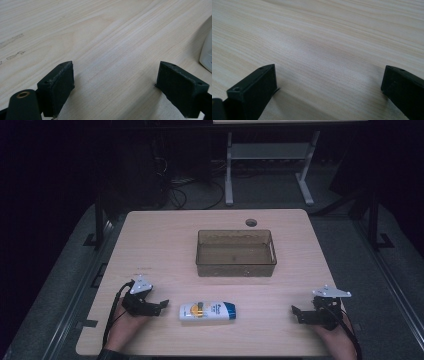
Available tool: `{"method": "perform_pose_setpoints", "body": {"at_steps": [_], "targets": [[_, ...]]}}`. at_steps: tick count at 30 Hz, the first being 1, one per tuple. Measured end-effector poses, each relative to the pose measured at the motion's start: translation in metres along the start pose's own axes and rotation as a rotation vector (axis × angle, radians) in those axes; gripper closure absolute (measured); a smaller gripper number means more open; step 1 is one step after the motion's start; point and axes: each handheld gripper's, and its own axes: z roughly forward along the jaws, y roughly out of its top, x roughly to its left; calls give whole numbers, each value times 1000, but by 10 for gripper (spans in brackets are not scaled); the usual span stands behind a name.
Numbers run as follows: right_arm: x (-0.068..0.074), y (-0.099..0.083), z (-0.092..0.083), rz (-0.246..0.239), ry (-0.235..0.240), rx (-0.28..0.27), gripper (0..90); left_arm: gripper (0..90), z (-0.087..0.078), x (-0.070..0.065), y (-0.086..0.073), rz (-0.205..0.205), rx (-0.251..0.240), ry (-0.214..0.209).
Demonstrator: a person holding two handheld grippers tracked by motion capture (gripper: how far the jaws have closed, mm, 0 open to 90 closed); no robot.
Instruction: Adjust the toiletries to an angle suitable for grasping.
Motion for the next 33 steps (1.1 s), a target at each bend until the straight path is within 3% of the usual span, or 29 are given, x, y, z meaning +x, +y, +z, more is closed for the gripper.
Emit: {"method": "perform_pose_setpoints", "body": {"at_steps": [4,10,13,15,16,20,25,28,33], "targets": [[0,0,0,-1,1,0,0,155,-1,1,-1,3,-4,1],[0,0,0,0,1,0,0,339,-6,4,-2,-6,-16,4],[0,0,0,0,1,0,0,468,-10,6,0,-19,-37,-24],[0,0,0,0,1,0,0,609,-12,6,1,-18,-41,-47],[0,0,0,0,1,0,0,660,-14,5,4,-31,-49,-79],[0,0,0,1,0,0,0,887,-17,3,11,-44,-48,-139],[0,0,0,0,1,0,0,894,-14,-4,20,-19,-27,-173],[0,0,0,0,1,0,0,893,-6,-10,29,27,1,-193],[0,0,0,0,1,0,0,894,4,-14,39,44,-14,-224]]}}
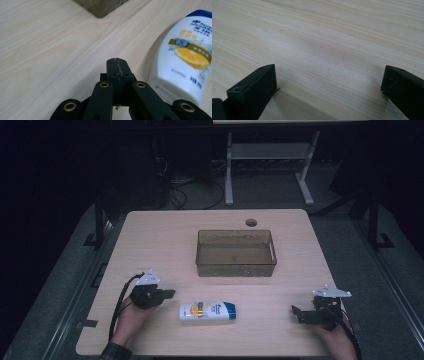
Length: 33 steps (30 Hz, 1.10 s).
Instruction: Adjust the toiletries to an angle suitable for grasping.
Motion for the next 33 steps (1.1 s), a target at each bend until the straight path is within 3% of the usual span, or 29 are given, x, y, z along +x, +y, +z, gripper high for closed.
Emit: {"method": "perform_pose_setpoints", "body": {"at_steps": [10,15,33], "targets": [[0,0,0,3,-3,0,0,894,14,-4,9,9,4,-43],[0,1,1,2,-4,-1,0,893,23,-12,10,38,26,-65],[0,1,1,5,-5,-1,0,893,25,-23,6,55,62,-96]]}}
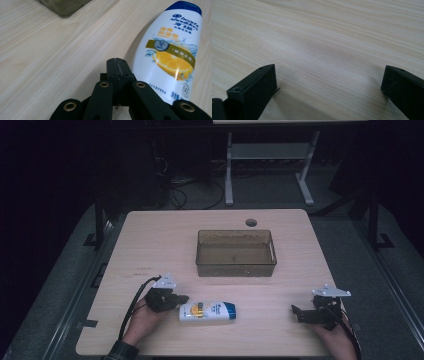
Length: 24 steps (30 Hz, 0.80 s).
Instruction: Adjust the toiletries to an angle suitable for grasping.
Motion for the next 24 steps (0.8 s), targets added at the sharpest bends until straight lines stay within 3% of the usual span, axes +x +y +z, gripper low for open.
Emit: {"method": "perform_pose_setpoints", "body": {"at_steps": [24], "targets": [[0,0,0,1,0,0,0,893,-11,-12,-12,-8,13,-34]]}}
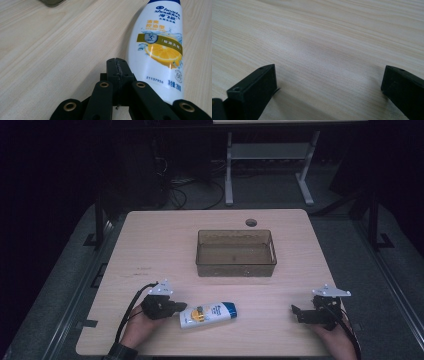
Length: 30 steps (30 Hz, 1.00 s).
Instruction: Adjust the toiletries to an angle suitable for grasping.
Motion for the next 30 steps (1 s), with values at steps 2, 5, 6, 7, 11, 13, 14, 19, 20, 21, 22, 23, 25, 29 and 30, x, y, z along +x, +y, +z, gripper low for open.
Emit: {"method": "perform_pose_setpoints", "body": {"at_steps": [2,5,6,7,11,13,14,19,20,21,22,23,25,29,30], "targets": [[0,0,0,0,0,0,0,893,0,-1,0,-3,-1,-2],[0,0,0,0,0,0,0,893,-1,-2,0,1,1,-6],[0,0,0,0,0,0,0,893,-1,-3,0,0,1,-5],[0,0,0,0,0,0,0,893,-1,-3,0,-1,1,-7],[0,0,0,-1,0,0,0,893,-1,-4,0,2,7,-9],[0,0,0,0,0,0,0,893,-1,-5,-1,2,10,-10],[0,0,0,0,0,0,0,893,-1,-6,-1,2,8,-11],[0,0,0,-1,0,0,0,893,-3,-10,-2,-1,3,-14],[0,0,0,-1,0,0,0,893,-3,-11,-3,-1,3,-15],[0,0,0,-1,0,0,0,893,-3,-12,-3,1,4,-16],[0,0,0,0,0,0,0,893,-4,-13,-4,-3,1,-17],[0,0,0,-1,0,0,0,893,-4,-13,-4,-4,2,-18],[0,0,0,-1,0,0,0,893,-5,-15,-5,-7,-1,-19],[0,0,0,0,0,0,0,893,-6,-19,-8,-11,-2,-24],[0,0,0,-1,0,0,0,893,-6,-19,-8,-8,0,-24]]}}
